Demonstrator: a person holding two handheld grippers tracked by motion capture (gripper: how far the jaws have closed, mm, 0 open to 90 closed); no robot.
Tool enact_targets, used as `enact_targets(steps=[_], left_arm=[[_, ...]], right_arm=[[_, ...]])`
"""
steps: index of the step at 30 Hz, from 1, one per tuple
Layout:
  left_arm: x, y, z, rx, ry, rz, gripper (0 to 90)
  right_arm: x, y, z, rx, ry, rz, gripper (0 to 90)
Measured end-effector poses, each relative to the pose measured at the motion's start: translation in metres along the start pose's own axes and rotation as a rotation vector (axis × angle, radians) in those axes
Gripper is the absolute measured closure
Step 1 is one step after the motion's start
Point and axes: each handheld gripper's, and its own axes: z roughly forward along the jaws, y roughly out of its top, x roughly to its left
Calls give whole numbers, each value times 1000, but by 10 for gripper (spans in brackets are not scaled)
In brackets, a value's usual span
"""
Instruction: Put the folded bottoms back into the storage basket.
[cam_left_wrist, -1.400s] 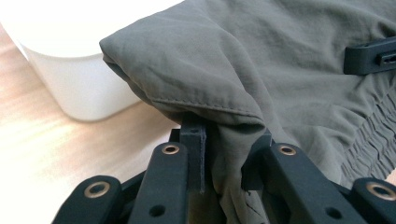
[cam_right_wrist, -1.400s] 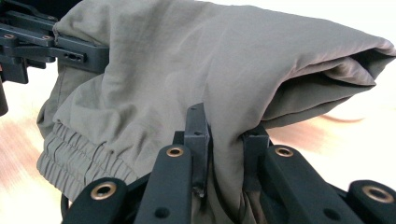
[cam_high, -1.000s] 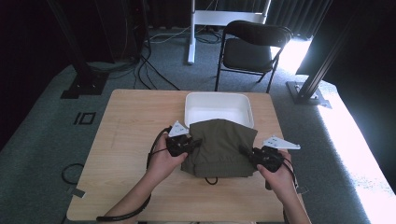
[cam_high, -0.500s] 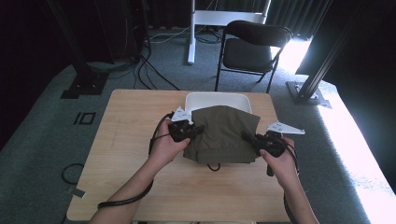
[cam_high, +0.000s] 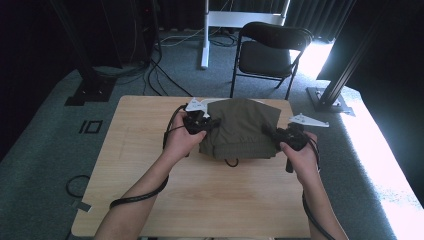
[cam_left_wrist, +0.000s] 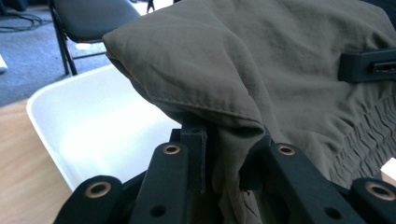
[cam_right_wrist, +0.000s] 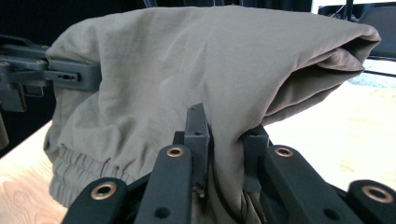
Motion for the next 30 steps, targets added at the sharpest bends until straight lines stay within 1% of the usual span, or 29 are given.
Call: enact_targets(steps=[2,3,4,7,11,13,17,25,30], left_arm=[[4,4,4,-1,-1,-14,783],[7,7,6,-5,-3,-19,784],[8,8,7,-2,0,-19,784],[13,14,13,-6,5,-28,784],[22,19,21,-12,18,-43,785],[26,22,25,-12,23,-49,785],[32,26,34,-2,47,-43,785],[45,35,50,3,58,-77,785],[53,36,64,13,71,-93,786]], right_arm=[[-2,4,3,-2,-4,2,783],[-3,5,5,-5,-14,-2,783],[-4,8,7,0,-24,-11,783],[-7,13,12,-2,-31,-7,783],[-16,21,22,-4,-29,30,782],[-19,25,27,0,-37,30,782],[-27,31,39,9,-55,42,782],[-39,38,59,22,-83,63,782],[-49,39,71,34,-94,95,782]])
